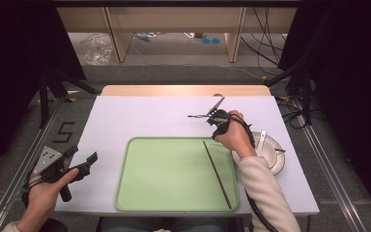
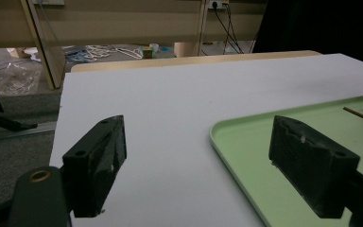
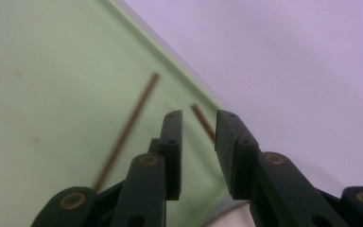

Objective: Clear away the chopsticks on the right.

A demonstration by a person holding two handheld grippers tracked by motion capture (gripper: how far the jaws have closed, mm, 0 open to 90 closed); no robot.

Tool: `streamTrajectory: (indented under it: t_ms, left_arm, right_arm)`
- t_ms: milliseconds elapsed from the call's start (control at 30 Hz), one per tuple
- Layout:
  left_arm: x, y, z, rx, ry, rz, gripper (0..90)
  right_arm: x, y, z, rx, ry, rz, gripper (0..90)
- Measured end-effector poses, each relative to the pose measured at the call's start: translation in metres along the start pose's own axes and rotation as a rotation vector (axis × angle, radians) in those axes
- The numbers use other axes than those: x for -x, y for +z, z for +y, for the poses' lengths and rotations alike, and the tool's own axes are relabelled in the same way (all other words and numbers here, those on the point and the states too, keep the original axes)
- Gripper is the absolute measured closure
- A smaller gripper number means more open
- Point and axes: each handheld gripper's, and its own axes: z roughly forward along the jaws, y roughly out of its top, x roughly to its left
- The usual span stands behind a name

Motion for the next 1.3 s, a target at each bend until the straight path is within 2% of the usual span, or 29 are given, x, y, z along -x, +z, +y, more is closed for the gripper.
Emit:
streamTrajectory:
  t_ms: [67,133,167,200,500,567,633,733,900,967,1067,1100,1200,1233,1267,1300]
  left_arm:
    - [0.000,0.000,0.000,0.000,0.000,0.000,19.8]
    - [0.000,0.000,0.000,-0.001,0.000,0.000,19.8]
    - [0.000,0.000,0.000,-0.001,0.000,0.000,19.7]
    - [0.000,0.000,0.000,-0.003,0.003,0.000,19.8]
    - [0.000,0.000,0.000,-0.002,0.004,0.000,19.8]
    - [0.000,0.000,0.000,-0.002,0.005,0.000,19.8]
    - [0.000,0.000,0.000,-0.003,0.005,0.001,19.8]
    - [0.000,0.000,0.000,-0.002,0.005,0.001,19.8]
    - [0.000,0.000,0.000,-0.003,0.006,0.001,19.8]
    - [0.000,0.000,0.000,-0.003,0.005,0.001,19.8]
    - [0.000,0.000,0.000,-0.002,0.005,0.001,19.8]
    - [0.000,0.000,0.000,-0.002,0.005,0.002,19.8]
    - [0.000,0.000,0.000,-0.002,0.003,0.003,19.8]
    - [0.000,0.000,0.000,-0.002,0.003,0.003,19.8]
    - [0.000,0.000,0.000,-0.002,0.001,0.003,19.8]
    - [0.000,0.000,0.000,-0.002,0.001,0.003,19.9]
  right_arm:
    - [0.005,0.002,-0.003,-0.012,-0.072,-0.023,73.1]
    - [0.009,0.006,-0.006,-0.029,-0.106,-0.034,71.7]
    - [0.009,0.006,-0.006,-0.029,-0.106,-0.034,71.7]
    - [0.011,0.010,-0.007,-0.051,-0.135,-0.039,70.2]
    - [0.012,0.024,-0.009,-0.101,-0.195,-0.047,70.2]
    - [0.011,0.030,-0.009,-0.088,-0.204,-0.027,72.7]
    - [0.012,0.032,-0.009,-0.089,-0.220,-0.032,73.3]
    - [0.010,0.035,-0.009,-0.097,-0.244,-0.035,79.3]
    - [0.010,0.032,-0.008,-0.084,-0.302,-0.059,81.5]
    - [0.009,0.032,-0.009,-0.073,-0.305,-0.076,82.1]
    - [0.009,0.025,-0.007,-0.023,-0.338,-0.144,84.7]
    - [0.011,0.022,-0.006,-0.015,-0.359,-0.188,85.3]
    - [0.012,0.013,-0.005,0.036,-0.359,-0.231,87.6]
    - [0.012,0.013,-0.005,0.036,-0.359,-0.231,87.6]
    - [0.014,0.007,-0.005,0.086,-0.344,-0.254,87.7]
    - [0.014,0.007,-0.005,0.086,-0.344,-0.254,87.7]
